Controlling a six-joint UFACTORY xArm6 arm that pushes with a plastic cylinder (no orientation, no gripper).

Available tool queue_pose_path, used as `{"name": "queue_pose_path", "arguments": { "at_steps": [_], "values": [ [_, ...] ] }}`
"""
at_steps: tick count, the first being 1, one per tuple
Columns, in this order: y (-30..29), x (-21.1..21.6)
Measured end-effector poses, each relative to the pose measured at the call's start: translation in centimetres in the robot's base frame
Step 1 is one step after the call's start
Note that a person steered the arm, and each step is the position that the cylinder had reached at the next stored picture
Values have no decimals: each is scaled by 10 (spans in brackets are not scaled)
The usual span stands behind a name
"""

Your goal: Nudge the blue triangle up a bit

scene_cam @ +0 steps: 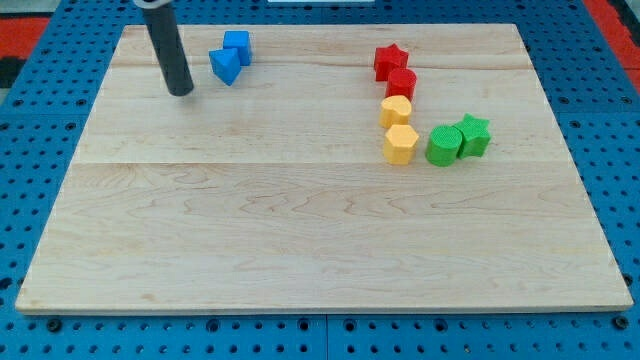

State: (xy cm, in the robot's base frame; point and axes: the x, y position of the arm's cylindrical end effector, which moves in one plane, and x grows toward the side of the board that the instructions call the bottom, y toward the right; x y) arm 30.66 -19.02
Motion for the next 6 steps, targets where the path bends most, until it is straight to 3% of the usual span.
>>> {"name": "queue_pose_path", "arguments": {
  "at_steps": [1, 6],
  "values": [
    [-2, -29],
    [37, -32]
  ]
}}
